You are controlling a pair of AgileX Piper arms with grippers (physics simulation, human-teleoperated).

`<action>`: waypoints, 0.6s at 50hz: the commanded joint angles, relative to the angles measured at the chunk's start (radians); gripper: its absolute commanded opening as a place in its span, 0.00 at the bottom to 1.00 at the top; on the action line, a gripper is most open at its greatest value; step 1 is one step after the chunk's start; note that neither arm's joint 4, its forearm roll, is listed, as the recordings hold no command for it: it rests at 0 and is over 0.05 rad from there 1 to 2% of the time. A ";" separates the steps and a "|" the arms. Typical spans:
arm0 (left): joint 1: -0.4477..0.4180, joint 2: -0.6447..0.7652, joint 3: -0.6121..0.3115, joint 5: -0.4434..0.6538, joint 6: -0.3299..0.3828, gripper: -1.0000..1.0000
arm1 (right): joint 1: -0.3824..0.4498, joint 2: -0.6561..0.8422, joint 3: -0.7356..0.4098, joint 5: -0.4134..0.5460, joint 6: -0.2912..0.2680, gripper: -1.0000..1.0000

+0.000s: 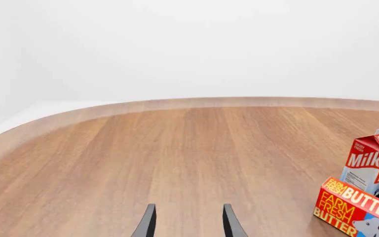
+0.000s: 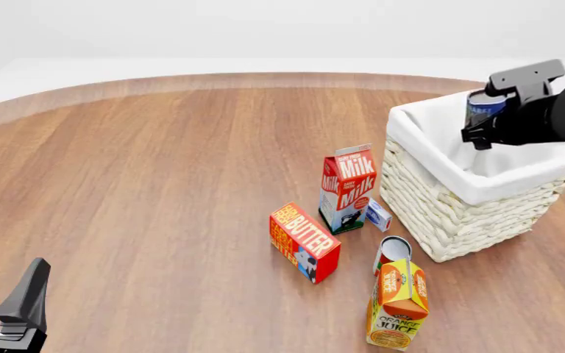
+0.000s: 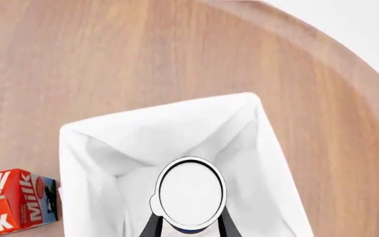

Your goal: Pick up the alphabet soup, and put it in the basket.

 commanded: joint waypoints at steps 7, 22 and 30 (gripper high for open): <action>0.000 0.000 0.000 0.000 0.000 1.00 | -0.006 0.034 0.002 -0.007 0.021 0.00; 0.000 0.000 0.000 0.000 0.000 1.00 | -0.013 0.052 0.005 -0.001 0.018 0.00; 0.000 0.000 0.000 0.000 0.000 1.00 | -0.016 0.061 0.014 -0.004 0.016 0.00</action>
